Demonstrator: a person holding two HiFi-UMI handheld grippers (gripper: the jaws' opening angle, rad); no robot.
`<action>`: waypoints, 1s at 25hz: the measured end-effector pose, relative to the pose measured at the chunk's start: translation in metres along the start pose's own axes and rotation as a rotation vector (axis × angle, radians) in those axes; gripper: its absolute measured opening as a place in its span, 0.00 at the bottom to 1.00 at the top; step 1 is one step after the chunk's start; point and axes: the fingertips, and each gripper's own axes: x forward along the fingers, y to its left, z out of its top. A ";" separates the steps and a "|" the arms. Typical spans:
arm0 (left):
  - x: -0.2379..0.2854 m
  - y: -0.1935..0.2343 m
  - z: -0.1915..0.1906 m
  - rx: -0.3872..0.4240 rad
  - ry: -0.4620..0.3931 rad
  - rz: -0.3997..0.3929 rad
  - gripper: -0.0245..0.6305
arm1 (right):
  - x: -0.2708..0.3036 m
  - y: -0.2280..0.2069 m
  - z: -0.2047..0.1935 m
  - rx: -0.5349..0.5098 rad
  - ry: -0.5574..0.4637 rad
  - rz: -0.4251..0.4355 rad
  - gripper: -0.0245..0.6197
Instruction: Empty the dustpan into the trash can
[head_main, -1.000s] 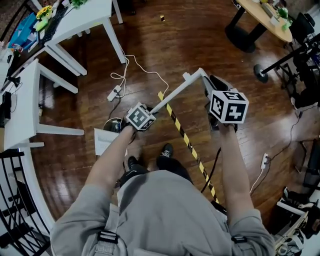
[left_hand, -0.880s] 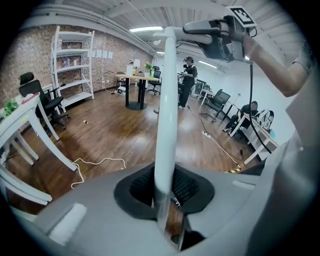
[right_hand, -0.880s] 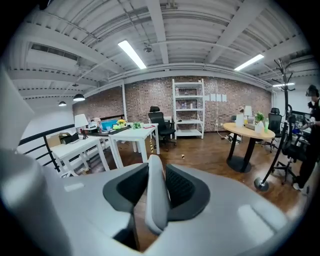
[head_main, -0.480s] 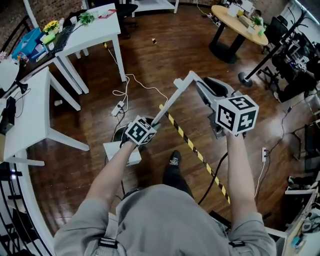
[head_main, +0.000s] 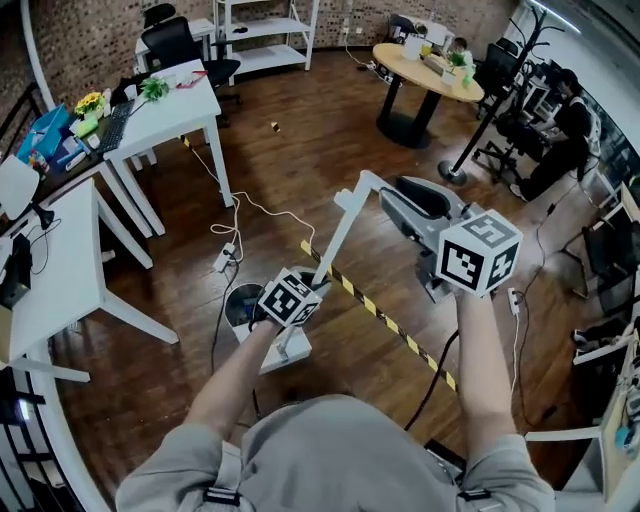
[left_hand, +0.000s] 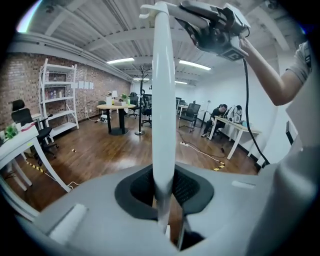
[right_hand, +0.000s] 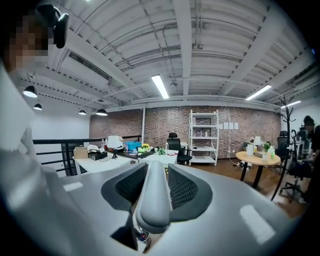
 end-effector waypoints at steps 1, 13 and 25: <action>0.002 -0.011 0.007 0.012 -0.006 -0.016 0.12 | -0.012 0.003 0.006 0.011 -0.017 0.006 0.25; 0.080 -0.122 0.057 0.082 -0.045 -0.215 0.12 | -0.109 -0.009 0.003 0.025 -0.008 -0.135 0.35; 0.165 -0.187 0.034 0.020 -0.038 -0.340 0.14 | -0.170 -0.047 -0.081 0.068 0.106 -0.224 0.24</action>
